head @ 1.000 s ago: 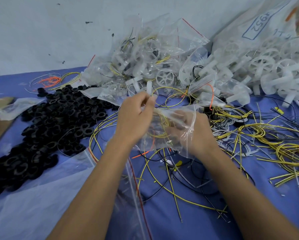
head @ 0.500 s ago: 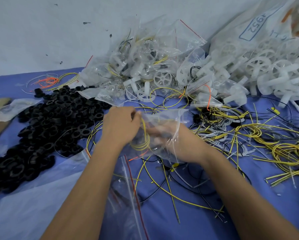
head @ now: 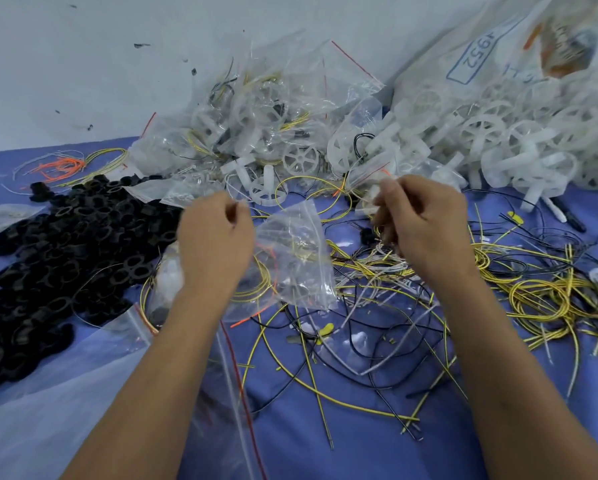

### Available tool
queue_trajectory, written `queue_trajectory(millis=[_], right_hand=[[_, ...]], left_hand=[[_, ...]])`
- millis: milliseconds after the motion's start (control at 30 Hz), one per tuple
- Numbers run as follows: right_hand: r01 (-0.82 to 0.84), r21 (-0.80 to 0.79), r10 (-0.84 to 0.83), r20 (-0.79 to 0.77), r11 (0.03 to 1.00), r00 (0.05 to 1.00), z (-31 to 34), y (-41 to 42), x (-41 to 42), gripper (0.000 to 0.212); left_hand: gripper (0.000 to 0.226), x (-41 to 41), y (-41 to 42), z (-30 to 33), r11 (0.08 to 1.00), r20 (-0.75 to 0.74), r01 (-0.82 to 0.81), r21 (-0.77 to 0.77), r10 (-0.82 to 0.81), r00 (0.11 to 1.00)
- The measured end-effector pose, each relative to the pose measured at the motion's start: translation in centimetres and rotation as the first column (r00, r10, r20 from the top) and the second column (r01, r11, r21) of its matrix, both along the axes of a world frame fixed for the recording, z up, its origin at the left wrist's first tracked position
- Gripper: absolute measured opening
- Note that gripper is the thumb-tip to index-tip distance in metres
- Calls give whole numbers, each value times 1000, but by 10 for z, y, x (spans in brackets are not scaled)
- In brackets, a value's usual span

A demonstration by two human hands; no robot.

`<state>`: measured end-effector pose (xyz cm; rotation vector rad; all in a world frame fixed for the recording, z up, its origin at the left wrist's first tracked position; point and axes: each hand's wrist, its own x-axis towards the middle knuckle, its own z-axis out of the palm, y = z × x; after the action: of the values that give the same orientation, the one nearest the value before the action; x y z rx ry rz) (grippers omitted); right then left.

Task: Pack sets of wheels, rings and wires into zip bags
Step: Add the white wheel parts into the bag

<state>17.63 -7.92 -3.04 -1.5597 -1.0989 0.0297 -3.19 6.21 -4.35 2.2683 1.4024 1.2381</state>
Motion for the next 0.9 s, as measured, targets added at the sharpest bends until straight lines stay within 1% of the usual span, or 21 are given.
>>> queue_trajectory(millis=[33, 67, 100, 133, 167, 233, 333, 467, 500, 567, 633, 700, 767, 900], right_hand=[[11, -79, -9, 35, 997, 999, -1, -2, 7, 29], [23, -205, -1, 108, 979, 994, -4, -3, 13, 26], [35, -339, 31, 189, 940, 982, -7, -4, 16, 22], [53, -450, 75, 262, 891, 962, -10, -4, 18, 16], [66, -524, 117, 308, 849, 944, -12, -4, 17, 10], [55, -599, 174, 318, 798, 932, -14, -4, 17, 6], [18, -629, 204, 280, 777, 938, -11, -7, 17, 7], [9, -665, 223, 263, 746, 938, -8, -11, 17, 15], [-3, -678, 235, 251, 736, 939, -7, -12, 17, 16], [-25, -705, 261, 228, 708, 938, -5, -14, 15, 17], [-22, -722, 273, 234, 692, 933, -4, -13, 14, 19], [7, -730, 267, 259, 683, 928, -4, -11, 12, 18], [27, -728, 240, 260, 685, 935, -4, -10, 11, 16], [63, -705, 190, 274, 707, 943, -6, -9, 11, 14]], left_hand=[[29, 9, -7, 2, 997, 76, 78, -14, -77, 994], [32, 17, -15, 3, 988, 124, 151, -19, -148, 981], [34, 24, -23, 3, 977, 142, 213, -16, -209, 968], [35, 31, -31, 1, 965, 135, 263, -10, -260, 956], [35, 36, -38, -3, 952, 112, 306, -7, -304, 946], [34, 44, -48, -12, 920, 22, 390, -27, -390, 921], [29, 49, -54, -25, 890, -127, 447, -93, -456, 881], [13, 47, -55, -31, 873, -191, 479, -94, -488, 852], [15, 46, -56, -31, 864, -220, 496, -87, -502, 836], [28, 46, -56, -32, 846, -309, 524, -97, -526, 792], [30, 46, -56, -33, 849, -383, 515, -120, -518, 765], [25, 46, -55, -35, 855, -406, 503, -125, -506, 761], [22, 45, -55, -34, 860, -395, 496, -120, -500, 771], [26, 45, -54, -34, 875, -391, 473, -108, -475, 788]])
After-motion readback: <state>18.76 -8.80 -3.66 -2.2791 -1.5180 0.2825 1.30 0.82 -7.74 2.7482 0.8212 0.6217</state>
